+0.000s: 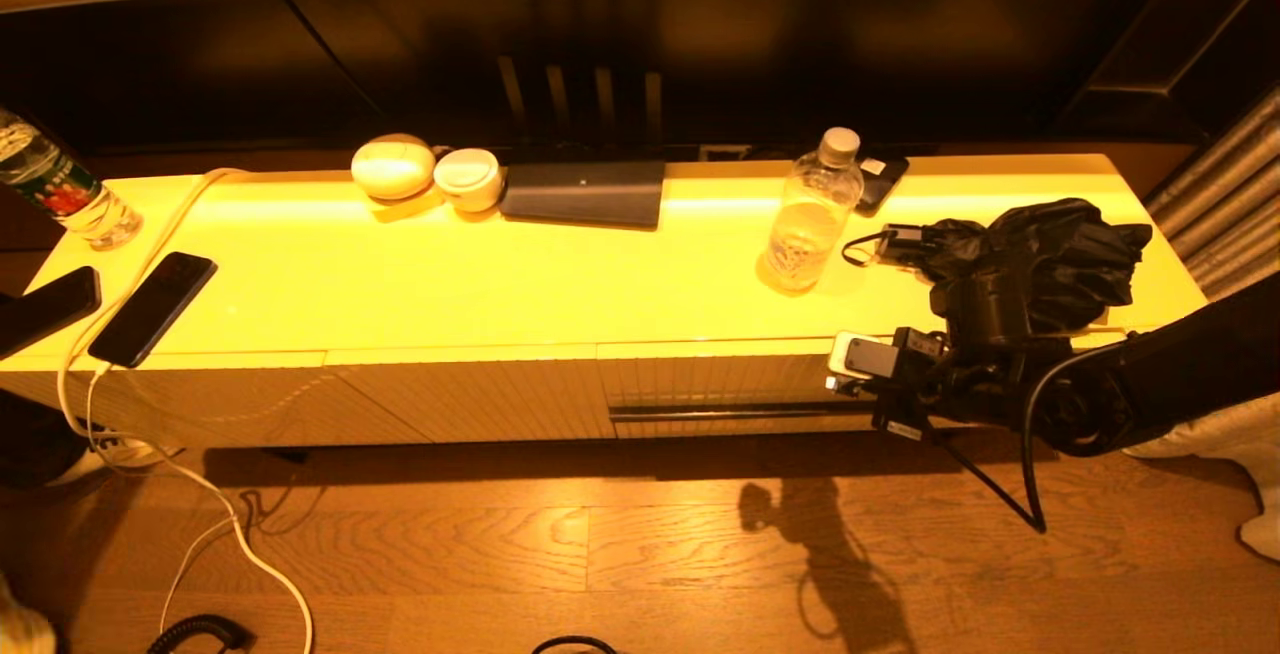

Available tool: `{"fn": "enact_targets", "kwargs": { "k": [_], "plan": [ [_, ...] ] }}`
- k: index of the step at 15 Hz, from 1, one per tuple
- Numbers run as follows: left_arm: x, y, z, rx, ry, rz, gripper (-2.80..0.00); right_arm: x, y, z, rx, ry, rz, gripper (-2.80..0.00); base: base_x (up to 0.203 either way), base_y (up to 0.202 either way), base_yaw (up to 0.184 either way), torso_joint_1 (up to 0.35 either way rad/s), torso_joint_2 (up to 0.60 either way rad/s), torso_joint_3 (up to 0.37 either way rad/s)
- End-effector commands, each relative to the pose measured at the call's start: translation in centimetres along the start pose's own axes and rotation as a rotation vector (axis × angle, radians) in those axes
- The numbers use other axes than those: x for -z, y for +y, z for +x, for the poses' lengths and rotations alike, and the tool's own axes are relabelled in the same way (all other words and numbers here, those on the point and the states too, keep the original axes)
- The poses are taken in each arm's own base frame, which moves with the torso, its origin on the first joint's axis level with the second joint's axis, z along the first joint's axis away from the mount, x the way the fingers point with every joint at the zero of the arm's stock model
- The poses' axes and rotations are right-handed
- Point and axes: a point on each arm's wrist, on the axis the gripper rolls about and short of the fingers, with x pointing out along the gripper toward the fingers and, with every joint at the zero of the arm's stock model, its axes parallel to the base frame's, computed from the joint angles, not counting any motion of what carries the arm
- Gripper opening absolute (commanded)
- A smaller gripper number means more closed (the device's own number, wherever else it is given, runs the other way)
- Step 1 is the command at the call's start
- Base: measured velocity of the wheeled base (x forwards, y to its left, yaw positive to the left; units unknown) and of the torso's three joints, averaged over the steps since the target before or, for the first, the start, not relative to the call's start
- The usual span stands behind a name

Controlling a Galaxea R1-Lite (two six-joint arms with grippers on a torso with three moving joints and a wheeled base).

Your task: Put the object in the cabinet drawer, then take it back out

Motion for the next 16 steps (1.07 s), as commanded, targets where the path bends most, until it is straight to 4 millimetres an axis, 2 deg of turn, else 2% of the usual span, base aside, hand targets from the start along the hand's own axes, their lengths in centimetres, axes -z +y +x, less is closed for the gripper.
{"fn": "enact_targets", "kwargs": {
  "k": [1, 2, 5, 9, 11, 12, 14, 16],
  "plan": [
    [0.0, 0.0, 0.0, 0.000, 0.001, 0.000, -2.80, -0.1, -0.7, 0.2, 0.030, -0.006, -0.006, -2.80, 0.000, 0.000, 0.000, 0.000, 0.00, 0.000],
    [0.0, 0.0, 0.0, 0.000, 0.001, 0.000, -2.80, -0.1, -0.8, 0.0, 0.032, -0.006, -0.007, -2.80, 0.000, 0.000, 0.000, 0.000, 0.00, 0.000],
    [0.0, 0.0, 0.0, 0.000, 0.001, 0.000, -2.80, -0.9, -2.0, -3.5, 0.055, -0.017, -0.006, -2.80, 0.000, 0.000, 0.000, 0.000, 0.00, 0.000],
    [0.1, 0.0, 0.0, 0.000, 0.002, 0.000, -2.80, -1.3, -4.1, -11.2, 0.082, 0.001, 0.052, -2.80, 0.000, 0.000, 0.000, 0.000, 0.00, 0.000],
    [0.0, 0.0, 0.0, 0.000, 0.001, 0.000, -2.80, -1.7, -4.8, -17.2, 0.133, -0.016, 0.153, -2.80, 0.000, 0.000, 0.000, 0.000, 0.00, 0.000],
    [0.0, 0.0, 0.0, 0.000, 0.001, 0.000, -2.80, -1.7, -4.5, -20.1, 0.144, -0.021, 0.217, -2.80, 0.000, 0.000, 0.000, 0.000, 0.00, 0.000],
    [0.0, 0.0, 0.0, 0.000, 0.002, 0.000, -2.80, -1.5, -3.2, -25.0, 0.156, -0.028, 0.319, -2.80, 0.000, 0.000, 0.000, 0.000, 0.00, 0.000],
    [0.0, 0.0, 0.0, 0.000, 0.001, 0.000, -2.80, -1.2, -0.6, -32.4, 0.218, -0.082, 0.422, -2.80, 0.000, 0.000, 0.000, 0.000, 0.00, 0.000]
  ]
}}
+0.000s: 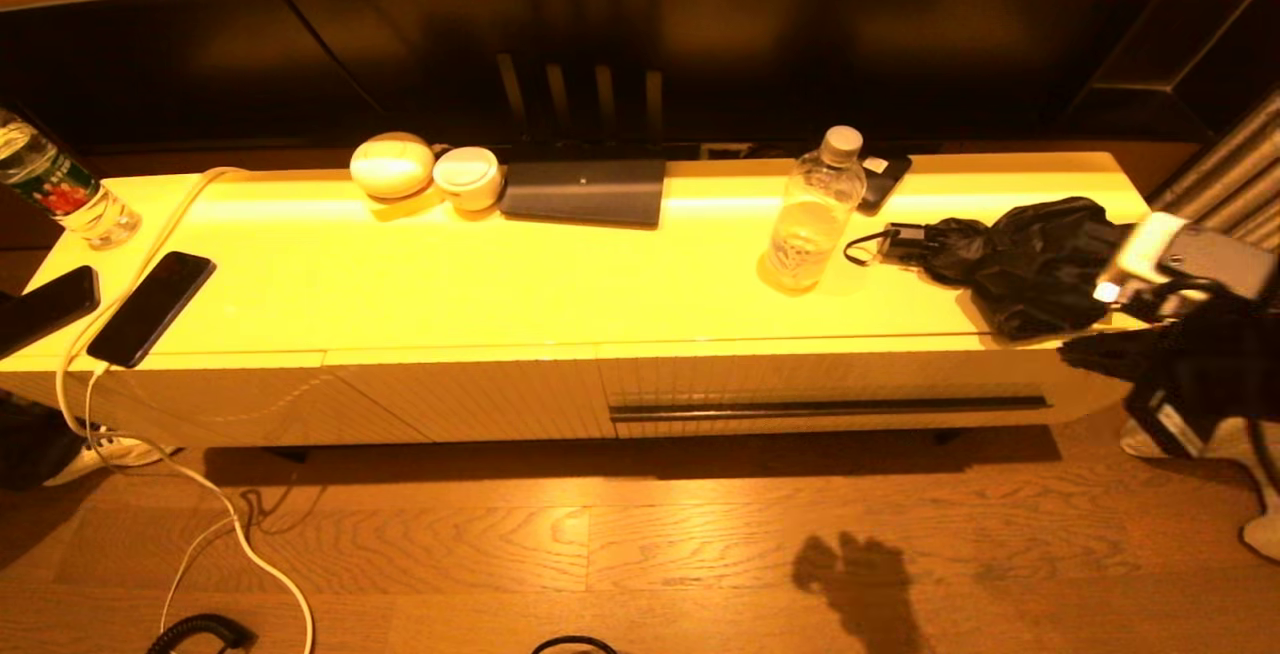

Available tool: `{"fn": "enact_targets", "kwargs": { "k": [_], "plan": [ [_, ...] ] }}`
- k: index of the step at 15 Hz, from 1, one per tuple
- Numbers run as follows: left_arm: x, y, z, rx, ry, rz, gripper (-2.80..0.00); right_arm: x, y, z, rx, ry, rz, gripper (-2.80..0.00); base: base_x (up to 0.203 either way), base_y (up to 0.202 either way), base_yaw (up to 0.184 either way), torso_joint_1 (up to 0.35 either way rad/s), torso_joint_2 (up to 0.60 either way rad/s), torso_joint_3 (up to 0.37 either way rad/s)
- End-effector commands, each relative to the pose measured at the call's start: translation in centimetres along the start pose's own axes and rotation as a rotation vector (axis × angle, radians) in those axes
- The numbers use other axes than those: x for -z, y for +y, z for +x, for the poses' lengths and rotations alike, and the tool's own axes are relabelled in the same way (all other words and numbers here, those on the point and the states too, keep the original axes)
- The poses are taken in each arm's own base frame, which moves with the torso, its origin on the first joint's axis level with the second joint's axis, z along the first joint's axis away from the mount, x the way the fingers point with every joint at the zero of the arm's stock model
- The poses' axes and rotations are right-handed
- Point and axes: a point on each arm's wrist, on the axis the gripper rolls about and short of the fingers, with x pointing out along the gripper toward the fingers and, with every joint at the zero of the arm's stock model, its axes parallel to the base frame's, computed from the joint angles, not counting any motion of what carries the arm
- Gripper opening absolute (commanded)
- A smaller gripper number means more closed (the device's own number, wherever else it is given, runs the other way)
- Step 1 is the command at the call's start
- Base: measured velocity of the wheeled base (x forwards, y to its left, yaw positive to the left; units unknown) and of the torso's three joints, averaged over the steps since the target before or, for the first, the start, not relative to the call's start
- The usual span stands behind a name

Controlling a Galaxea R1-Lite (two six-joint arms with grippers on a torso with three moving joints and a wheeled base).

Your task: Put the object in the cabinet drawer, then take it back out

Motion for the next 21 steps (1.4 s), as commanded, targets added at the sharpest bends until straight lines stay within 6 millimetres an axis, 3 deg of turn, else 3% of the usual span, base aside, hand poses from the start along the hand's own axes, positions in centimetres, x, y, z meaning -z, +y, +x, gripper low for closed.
{"fn": "enact_targets", "kwargs": {
  "k": [1, 4, 7, 10, 16, 21],
  "plan": [
    [0.0, 0.0, 0.0, -0.001, 0.001, 0.000, -2.80, 1.7, 2.2, -11.5, 0.117, -0.144, 0.106, -2.80, 0.000, 0.000, 0.000, 0.000, 0.00, 0.000],
    [0.0, 0.0, 0.0, -0.001, 0.001, 0.000, -2.80, 6.1, 6.5, -18.1, 0.166, -0.193, 0.301, -2.80, 0.000, 0.000, 0.000, 0.000, 0.00, 0.000],
    [0.1, 0.0, 0.0, -0.001, 0.003, 0.000, -2.80, 10.1, 10.4, -20.7, 0.247, -0.219, 0.533, -2.80, 0.000, 0.000, 0.000, 0.000, 0.00, 0.000],
    [0.0, 0.0, 0.0, -0.001, 0.001, 0.000, -2.80, 12.9, 12.8, -19.6, 0.284, -0.178, 0.754, -2.80, 0.000, 0.000, 0.000, 0.000, 0.00, 0.000],
    [0.0, 0.0, 0.0, -0.001, 0.001, 0.000, -2.80, 17.5, 16.9, -17.2, 0.285, -0.147, 0.691, -2.80, 0.000, 0.000, 0.000, 0.000, 0.00, 0.000],
    [0.0, 0.0, 0.0, -0.001, 0.001, 0.000, -2.80, 18.2, 17.1, -15.3, 0.310, -0.167, 0.724, -2.80, 0.000, 0.000, 0.000, 0.000, 0.00, 0.000]
  ]
}}
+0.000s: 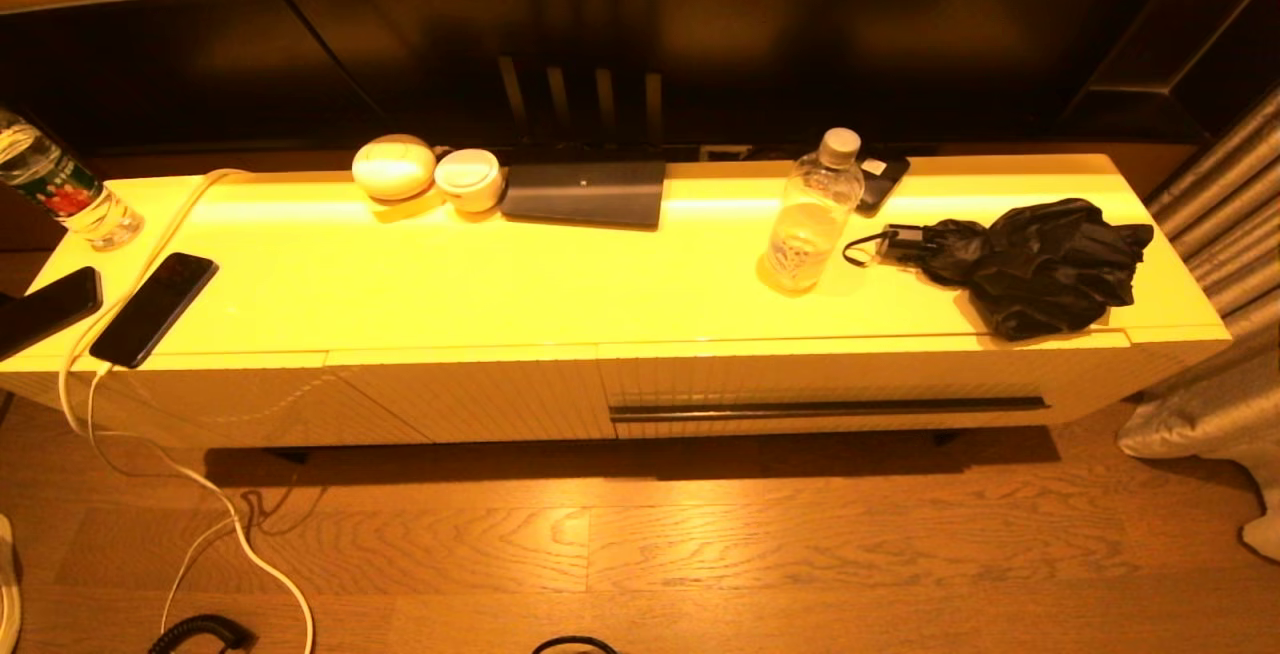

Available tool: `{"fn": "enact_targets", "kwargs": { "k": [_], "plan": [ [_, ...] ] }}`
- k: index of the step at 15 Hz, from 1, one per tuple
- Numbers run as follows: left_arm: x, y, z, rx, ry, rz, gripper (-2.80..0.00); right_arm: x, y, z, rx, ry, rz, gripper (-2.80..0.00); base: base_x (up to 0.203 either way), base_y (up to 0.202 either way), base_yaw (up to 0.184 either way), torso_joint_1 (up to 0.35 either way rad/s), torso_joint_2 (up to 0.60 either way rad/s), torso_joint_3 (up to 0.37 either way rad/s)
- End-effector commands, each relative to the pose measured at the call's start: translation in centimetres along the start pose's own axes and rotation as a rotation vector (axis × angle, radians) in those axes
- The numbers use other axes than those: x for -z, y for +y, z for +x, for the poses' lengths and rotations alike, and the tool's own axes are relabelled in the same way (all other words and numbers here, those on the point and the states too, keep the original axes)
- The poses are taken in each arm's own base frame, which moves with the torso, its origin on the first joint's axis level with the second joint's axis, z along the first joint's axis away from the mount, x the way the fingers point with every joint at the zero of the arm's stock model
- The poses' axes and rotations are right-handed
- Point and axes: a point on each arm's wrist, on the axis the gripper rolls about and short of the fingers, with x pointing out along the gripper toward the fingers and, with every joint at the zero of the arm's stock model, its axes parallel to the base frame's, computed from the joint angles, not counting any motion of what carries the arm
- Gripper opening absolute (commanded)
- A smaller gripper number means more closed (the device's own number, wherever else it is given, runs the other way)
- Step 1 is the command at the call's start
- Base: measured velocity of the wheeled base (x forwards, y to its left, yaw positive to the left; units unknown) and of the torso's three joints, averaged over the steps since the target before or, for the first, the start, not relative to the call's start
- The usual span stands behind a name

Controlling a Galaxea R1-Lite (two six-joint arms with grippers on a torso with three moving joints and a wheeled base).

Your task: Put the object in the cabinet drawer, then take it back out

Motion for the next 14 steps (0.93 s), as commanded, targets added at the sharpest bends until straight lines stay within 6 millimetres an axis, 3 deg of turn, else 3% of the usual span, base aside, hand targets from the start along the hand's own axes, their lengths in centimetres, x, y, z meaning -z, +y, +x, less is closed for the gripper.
{"fn": "enact_targets", "kwargs": {
  "k": [1, 8, 14],
  "plan": [
    [0.0, 0.0, 0.0, 0.000, 0.000, 0.000, -2.80, 0.9, 0.1, 1.0, 0.001, -0.011, 0.001, -2.80, 0.000, 0.000, 0.000, 0.000, 0.00, 0.000],
    [0.0, 0.0, 0.0, 0.000, 0.000, 0.000, -2.80, 2.2, 0.3, 3.6, -0.046, -0.194, -0.003, -2.80, 0.000, 0.000, 0.000, 0.000, 0.00, 0.000],
    [0.0, 0.0, 0.0, 0.000, 0.000, 0.000, -2.80, 2.3, 0.4, 3.7, -0.051, -0.208, 0.026, -2.80, 0.000, 0.000, 0.000, 0.000, 0.00, 0.000]
  ]
}}
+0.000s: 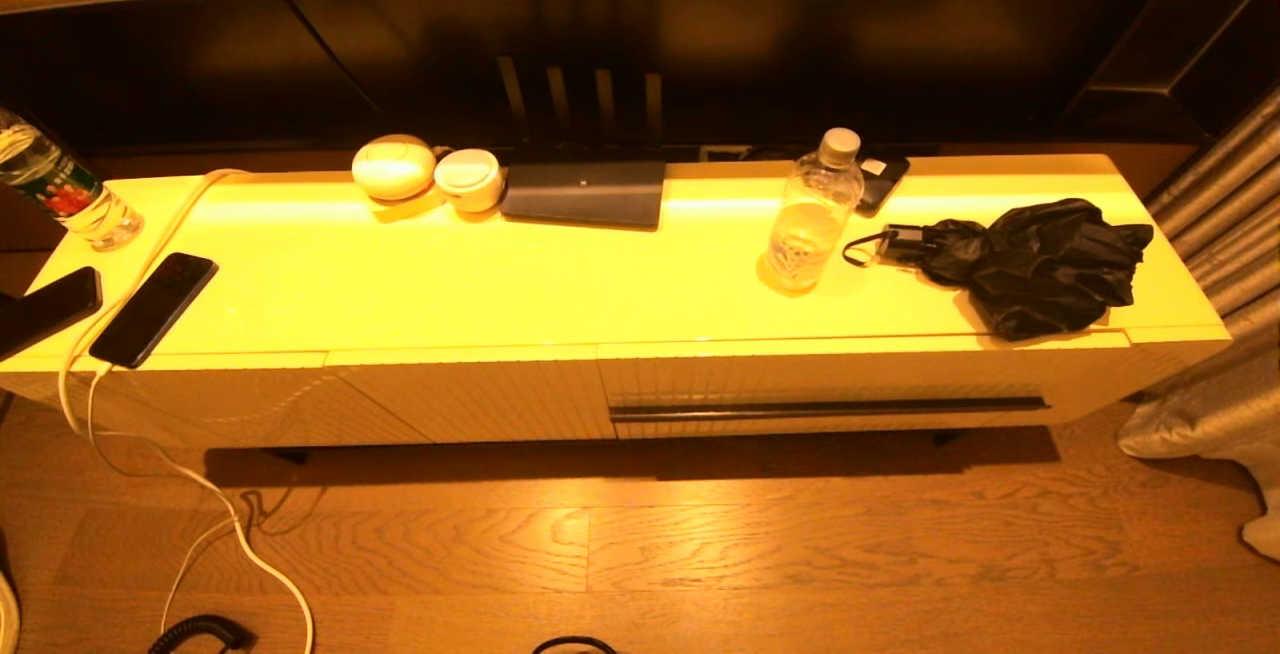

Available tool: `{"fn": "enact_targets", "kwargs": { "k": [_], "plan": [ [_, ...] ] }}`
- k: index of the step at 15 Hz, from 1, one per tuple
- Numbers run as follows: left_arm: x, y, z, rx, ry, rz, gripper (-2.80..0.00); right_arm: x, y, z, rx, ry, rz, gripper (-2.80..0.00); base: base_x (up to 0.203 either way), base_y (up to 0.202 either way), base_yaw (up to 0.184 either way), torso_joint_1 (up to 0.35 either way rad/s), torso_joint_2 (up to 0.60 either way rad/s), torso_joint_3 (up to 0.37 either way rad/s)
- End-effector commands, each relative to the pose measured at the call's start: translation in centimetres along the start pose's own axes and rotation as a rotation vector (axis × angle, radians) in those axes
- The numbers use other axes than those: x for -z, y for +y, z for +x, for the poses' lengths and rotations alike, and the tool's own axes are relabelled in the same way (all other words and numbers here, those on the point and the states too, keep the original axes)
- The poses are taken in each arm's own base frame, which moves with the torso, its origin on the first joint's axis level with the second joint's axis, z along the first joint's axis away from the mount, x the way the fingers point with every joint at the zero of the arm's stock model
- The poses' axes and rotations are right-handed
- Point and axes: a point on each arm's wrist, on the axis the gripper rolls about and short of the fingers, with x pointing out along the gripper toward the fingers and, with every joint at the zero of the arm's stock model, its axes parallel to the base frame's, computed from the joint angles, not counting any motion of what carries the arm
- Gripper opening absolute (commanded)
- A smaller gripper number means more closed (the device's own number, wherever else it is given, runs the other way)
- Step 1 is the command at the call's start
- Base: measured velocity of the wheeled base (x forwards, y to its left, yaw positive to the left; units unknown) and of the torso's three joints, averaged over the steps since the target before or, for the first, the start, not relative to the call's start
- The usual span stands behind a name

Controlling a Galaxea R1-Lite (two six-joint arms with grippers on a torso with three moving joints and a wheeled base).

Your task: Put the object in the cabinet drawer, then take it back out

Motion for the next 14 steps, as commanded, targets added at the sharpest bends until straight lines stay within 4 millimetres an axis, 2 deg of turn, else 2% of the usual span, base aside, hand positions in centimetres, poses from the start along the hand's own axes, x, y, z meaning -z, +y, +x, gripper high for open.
{"fn": "enact_targets", "kwargs": {
  "k": [1, 14],
  "plan": [
    [0.03, 0.00, 0.01, 0.000, 0.001, 0.000, -2.80, 0.08, -0.01, 0.03, 0.003, 0.009, 0.014, -2.80, 0.000, 0.000, 0.000, 0.000, 0.00, 0.000],
    [0.03, 0.00, 0.01, 0.000, 0.001, 0.000, -2.80, 0.10, 0.00, 0.04, 0.001, 0.012, 0.014, -2.80, 0.000, 0.000, 0.000, 0.000, 0.00, 0.000]
  ]
}}
